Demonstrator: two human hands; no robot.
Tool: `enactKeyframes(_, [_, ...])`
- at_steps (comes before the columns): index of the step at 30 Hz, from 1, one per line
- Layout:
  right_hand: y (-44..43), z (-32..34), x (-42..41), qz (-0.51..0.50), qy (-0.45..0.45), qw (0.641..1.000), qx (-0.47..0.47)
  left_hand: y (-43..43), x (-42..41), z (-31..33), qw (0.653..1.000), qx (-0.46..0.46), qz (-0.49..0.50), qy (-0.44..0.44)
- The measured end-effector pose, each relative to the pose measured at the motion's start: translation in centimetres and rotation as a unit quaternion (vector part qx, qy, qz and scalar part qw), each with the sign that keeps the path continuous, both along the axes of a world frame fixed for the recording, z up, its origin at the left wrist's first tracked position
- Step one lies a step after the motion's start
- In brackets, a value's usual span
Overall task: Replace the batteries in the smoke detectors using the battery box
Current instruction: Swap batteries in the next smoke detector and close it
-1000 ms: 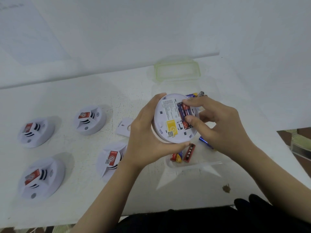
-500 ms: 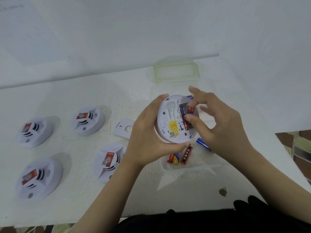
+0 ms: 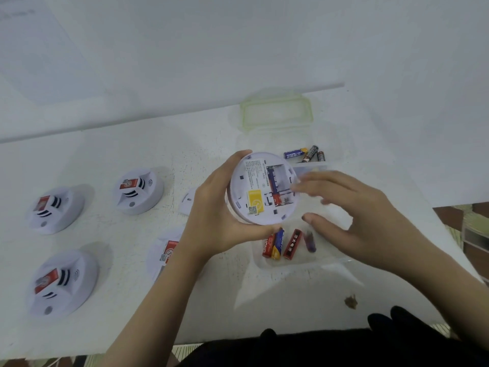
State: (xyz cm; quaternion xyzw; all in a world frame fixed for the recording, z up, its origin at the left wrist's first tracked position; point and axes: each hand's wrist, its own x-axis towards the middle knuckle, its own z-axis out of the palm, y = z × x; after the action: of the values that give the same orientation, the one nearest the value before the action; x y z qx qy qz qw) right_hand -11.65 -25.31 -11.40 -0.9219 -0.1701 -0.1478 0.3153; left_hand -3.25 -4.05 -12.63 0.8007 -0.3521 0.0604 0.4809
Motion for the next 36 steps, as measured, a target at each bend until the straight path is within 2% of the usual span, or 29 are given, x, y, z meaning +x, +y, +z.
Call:
enactKeyframes(3, [-0.2, 0.2, 0.8, -0.016, -0.011, 0.998, -0.055, -0.3, -0.1, 0.5, 1.0, 0.011, -0.015, -0.006])
enactKeyframes(8, [-0.4, 0.8, 2.3, 0.018, -0.038, 0.997, -0.067, -0.7, -0.3, 0.9, 0.999, 0.036, -0.026, -0.015])
enactKeyframes(15, [-0.1, 1.1, 3.0, 0.047, -0.097, 0.98, -0.165, -0.6, -0.2, 1.0, 0.998, 0.053, -0.031, -0.029])
enactKeyframes(19, [0.3, 0.8, 3.4, 0.051, -0.114, 0.974, -0.187, -0.7, -0.2, 1.2, 0.998, 0.054, -0.026, -0.027])
enactKeyframes(28, [1.0, 0.3, 3.3, 0.052, -0.099, 0.983, -0.148, -0.4, 0.0, 1.5, 0.999, 0.044, -0.007, -0.029])
enactKeyframes(36, [0.5, -1.4, 2.2, 0.051, -0.039, 0.998, 0.024, 0.0, 0.1, 0.8, 1.0, 0.027, 0.009, -0.011])
